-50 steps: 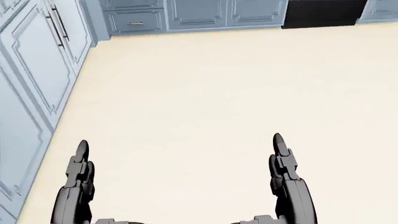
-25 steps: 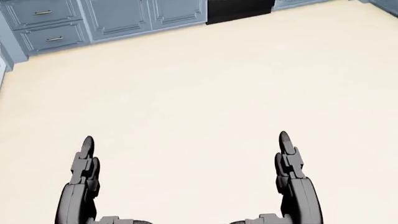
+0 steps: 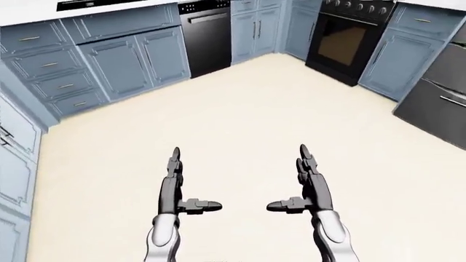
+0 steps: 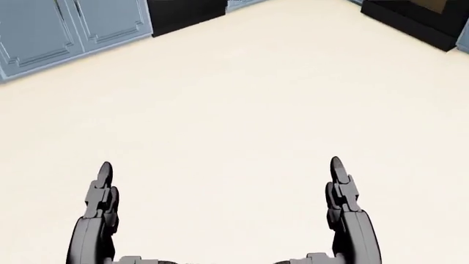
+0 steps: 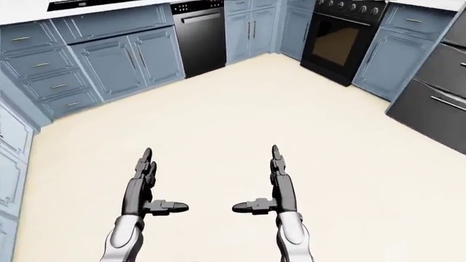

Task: Navigate to the stove.

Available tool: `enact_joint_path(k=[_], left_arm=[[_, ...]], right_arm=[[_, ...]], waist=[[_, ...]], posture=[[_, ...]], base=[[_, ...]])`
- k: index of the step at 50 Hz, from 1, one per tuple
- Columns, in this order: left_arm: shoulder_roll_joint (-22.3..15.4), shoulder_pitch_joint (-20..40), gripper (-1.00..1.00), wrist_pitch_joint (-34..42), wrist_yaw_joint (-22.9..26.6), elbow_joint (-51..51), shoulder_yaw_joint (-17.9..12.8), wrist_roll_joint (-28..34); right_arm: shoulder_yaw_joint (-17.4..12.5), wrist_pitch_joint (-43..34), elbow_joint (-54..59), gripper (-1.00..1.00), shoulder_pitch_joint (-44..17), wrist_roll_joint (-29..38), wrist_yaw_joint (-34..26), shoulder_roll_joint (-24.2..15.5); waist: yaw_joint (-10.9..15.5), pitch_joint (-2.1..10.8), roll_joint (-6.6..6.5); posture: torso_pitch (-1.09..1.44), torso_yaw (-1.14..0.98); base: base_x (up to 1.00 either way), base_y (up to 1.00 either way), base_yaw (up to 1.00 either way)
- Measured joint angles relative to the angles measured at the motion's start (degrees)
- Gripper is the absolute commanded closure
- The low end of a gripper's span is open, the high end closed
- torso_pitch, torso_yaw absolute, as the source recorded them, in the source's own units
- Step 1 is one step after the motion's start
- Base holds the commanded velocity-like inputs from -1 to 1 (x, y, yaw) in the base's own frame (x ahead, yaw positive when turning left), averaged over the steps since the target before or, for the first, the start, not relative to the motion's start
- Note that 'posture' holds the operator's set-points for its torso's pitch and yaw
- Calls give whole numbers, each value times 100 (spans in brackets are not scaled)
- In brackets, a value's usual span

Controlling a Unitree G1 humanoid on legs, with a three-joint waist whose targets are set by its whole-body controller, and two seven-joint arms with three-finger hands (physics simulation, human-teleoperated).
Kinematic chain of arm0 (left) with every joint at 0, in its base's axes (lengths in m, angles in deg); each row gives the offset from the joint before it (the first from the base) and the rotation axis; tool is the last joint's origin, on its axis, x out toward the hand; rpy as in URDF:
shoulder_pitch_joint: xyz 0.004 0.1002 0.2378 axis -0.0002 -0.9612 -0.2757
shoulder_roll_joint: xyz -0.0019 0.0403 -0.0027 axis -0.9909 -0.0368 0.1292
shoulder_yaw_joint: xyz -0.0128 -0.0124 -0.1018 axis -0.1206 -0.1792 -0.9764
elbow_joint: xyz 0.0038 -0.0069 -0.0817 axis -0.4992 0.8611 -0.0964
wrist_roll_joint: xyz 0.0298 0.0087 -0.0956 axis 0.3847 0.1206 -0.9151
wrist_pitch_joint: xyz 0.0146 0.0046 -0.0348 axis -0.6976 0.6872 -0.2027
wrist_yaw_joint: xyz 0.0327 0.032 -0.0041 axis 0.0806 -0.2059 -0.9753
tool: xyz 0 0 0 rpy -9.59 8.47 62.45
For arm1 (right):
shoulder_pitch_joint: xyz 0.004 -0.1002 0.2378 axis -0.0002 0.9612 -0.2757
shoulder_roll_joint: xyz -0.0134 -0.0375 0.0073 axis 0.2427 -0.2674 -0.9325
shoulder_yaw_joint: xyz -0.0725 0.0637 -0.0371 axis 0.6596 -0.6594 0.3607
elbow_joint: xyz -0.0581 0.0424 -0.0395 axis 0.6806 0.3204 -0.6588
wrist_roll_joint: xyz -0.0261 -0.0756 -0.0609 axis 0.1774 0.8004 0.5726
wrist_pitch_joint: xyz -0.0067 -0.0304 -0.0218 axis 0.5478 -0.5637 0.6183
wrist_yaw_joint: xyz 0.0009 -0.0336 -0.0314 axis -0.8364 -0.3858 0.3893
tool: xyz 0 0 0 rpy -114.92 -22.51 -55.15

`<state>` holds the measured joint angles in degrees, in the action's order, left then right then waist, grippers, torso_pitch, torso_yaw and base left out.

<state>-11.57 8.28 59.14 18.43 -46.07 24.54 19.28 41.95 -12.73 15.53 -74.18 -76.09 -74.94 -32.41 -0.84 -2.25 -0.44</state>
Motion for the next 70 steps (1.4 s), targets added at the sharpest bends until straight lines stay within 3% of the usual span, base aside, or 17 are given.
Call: enact_joint_path(k=[3, 5, 9, 12, 17, 20, 25, 31, 34, 40, 46, 49, 54, 60, 63, 68, 70], left_arm=[[-3, 10, -100, -30, -17, -27, -17, -2], [-5, 14, -100, -53, -18, -13, -15, -4], [-61, -39, -100, -19, -51, 64, -131, -7], [-59, -40, -100, 13, -66, 54, -127, -9], [-53, 6, -100, -24, -45, 35, -85, -11], [-40, 3, -100, -26, -43, -20, -82, -10], [28, -19, -100, -25, 17, 90, 72, 1], [-1, -3, -100, -52, -10, 16, -12, 2], [-1, -4, -100, -73, -11, -6, -4, -1], [-60, -52, -100, -19, -54, 78, -129, -7], [-49, -4, -100, -60, -40, 61, -75, -3], [-41, 9, -100, -68, -41, 33, -78, -1], [26, -17, -100, -34, 13, 91, 67, 7], [-8, 17, -100, -52, -9, 32, -25, -4], [-5, 13, -100, -67, -13, 6, -14, -6], [-62, -48, -100, -27, -51, 85, -131, -5], [-60, -43, -100, -4, -55, 58, -122, -7]], right_arm=[[25, 19, -23, -100, -6, 0, -18, 4], [28, 25, -56, -100, -10, -1, -25, 3], [157, -3, 35, -100, 8, 1, -62, 71], [129, -18, 52, -100, -3, 1, -74, 59], [90, 7, -79, -100, -29, 9, -38, 51], [100, 28, -102, -100, -30, 9, -38, 40], [-45, -12, 53, -100, 41, 15, 10, -14], [29, 9, -28, -100, 16, 19, -5, 7], [27, 38, -28, -100, -9, 20, -15, 2], [154, -12, 58, -100, 20, 27, -64, 65], [92, 45, -44, -100, -26, 31, -34, 48], [100, 72, -41, -100, -35, 30, -37, 39], [-44, -5, 79, -100, 32, 32, 18, -12], [32, 13, 1, -100, -11, 34, 7, 8], [29, 31, -12, -100, -27, 33, -3, 1], [167, -15, 68, -100, 8, 41, -47, 70], [146, -27, 41, -100, 4, 44, -50, 61]], waist=[[39, -33, -200], [58, -2, -426], [145, 10, -377], [128, 46, -242], [140, 49, 138], [97, 119, 422], [-59, 100, 257], [31, -33, -127], [61, -2, -434], [131, 44, -307], [142, 48, 139], [98, 118, 425], [-61, 99, 257], [32, -29, -123], [59, -4, -425], [137, 30, -354], [126, 45, -243]], posture=[[0, 0], [0, 0], [0, 0], [0, 0], [0, 0], [0, 0], [0, 0], [0, 0], [0, 0], [0, 0], [0, 0], [0, 0], [0, 0], [0, 0], [0, 0], [0, 0], [0, 0]], base=[[0, 0, -45], [0, 0, -45], [0, 0, -45], [0, 0, -45], [0, 0, -45], [0, 0, -45], [0, 0, -45], [0, 0, -45], [0, 0, -45], [0, 0, -45], [0, 0, -45], [0, 0, -45], [0, 0, -45], [0, 0, -45], [0, 0, -45], [0, 0, -45], [0, 0, -45]])
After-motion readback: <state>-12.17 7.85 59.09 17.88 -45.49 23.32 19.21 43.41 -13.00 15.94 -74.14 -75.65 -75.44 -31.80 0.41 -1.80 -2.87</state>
